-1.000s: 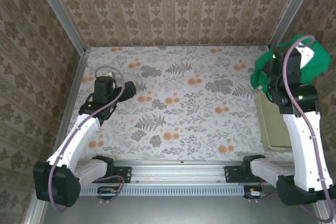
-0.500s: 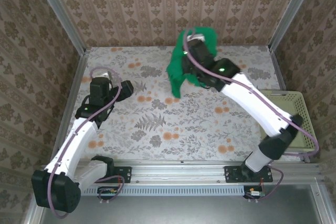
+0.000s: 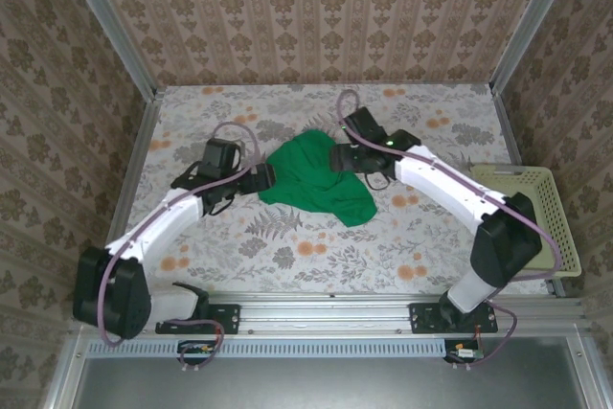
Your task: Fold the inside-out t-shirt
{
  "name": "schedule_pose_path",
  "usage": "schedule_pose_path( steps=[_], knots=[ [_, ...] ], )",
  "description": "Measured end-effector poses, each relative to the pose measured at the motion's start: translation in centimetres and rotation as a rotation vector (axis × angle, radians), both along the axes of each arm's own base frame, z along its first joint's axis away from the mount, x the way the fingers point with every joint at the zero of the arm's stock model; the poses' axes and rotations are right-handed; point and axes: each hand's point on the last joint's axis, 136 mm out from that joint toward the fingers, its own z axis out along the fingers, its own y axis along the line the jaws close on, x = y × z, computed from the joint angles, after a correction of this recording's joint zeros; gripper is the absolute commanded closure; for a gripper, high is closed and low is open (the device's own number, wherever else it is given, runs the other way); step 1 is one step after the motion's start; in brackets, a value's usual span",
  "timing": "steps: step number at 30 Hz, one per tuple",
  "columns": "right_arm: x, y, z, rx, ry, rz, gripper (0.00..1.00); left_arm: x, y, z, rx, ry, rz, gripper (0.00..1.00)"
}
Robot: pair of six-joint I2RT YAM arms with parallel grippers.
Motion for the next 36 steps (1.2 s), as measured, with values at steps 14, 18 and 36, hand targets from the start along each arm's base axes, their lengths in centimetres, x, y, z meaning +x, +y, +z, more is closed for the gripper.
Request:
schedule_pose_path(
  steps=[14, 18, 36],
  knots=[
    [-0.1, -1.4, -9.9, 0.111, 0.182, -0.045, 0.26, 1.8, -2.9, -7.2, 0.063, 0.206, -0.058, 0.26],
    [0.3, -0.8, -12.9, 0.099, 0.236, -0.026, 0.34, 2.4, -1.9, -9.0, 0.048, 0.257, -0.016, 0.38],
    [1.8, -0.6, -9.6, 0.010, 0.136, 0.093, 1.00, 4.6, -3.4, -1.9, -0.016, 0.124, -0.031, 1.00]
  ],
)
